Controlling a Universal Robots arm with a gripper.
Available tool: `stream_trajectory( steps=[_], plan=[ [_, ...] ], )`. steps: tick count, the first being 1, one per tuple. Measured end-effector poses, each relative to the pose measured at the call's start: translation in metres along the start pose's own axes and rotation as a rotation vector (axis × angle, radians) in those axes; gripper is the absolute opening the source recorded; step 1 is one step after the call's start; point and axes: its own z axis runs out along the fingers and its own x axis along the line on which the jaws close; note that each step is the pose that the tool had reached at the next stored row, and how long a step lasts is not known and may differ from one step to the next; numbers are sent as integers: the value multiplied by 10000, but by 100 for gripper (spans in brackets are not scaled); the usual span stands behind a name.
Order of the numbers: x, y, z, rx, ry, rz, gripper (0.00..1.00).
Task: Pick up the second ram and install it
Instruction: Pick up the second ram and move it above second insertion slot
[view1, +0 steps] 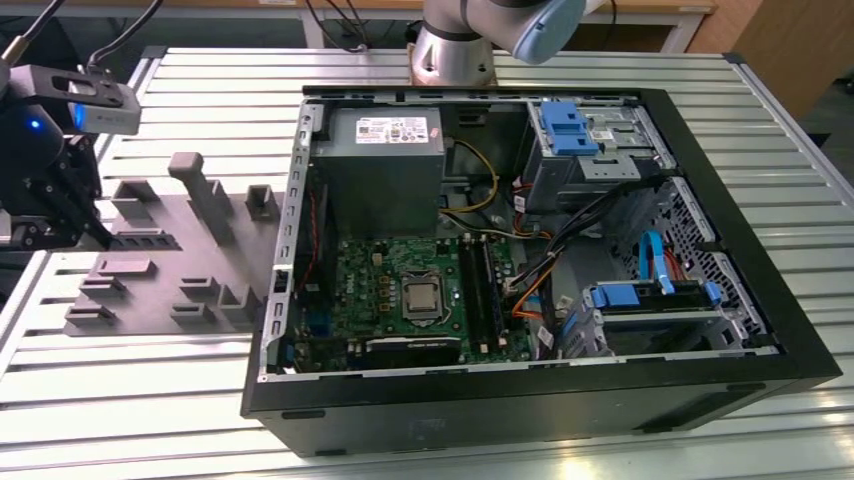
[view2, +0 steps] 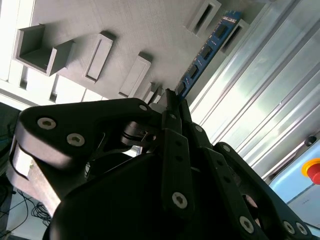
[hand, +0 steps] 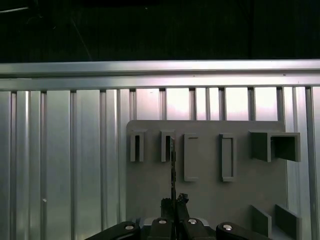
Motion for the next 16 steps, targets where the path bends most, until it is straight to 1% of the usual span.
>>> stream_trajectory(
  steps=[9, 16],
  plan=[
    [0, 1, -9, -3, 3, 0, 14],
    [-1, 5, -75, -2, 2, 0, 14]
  ],
)
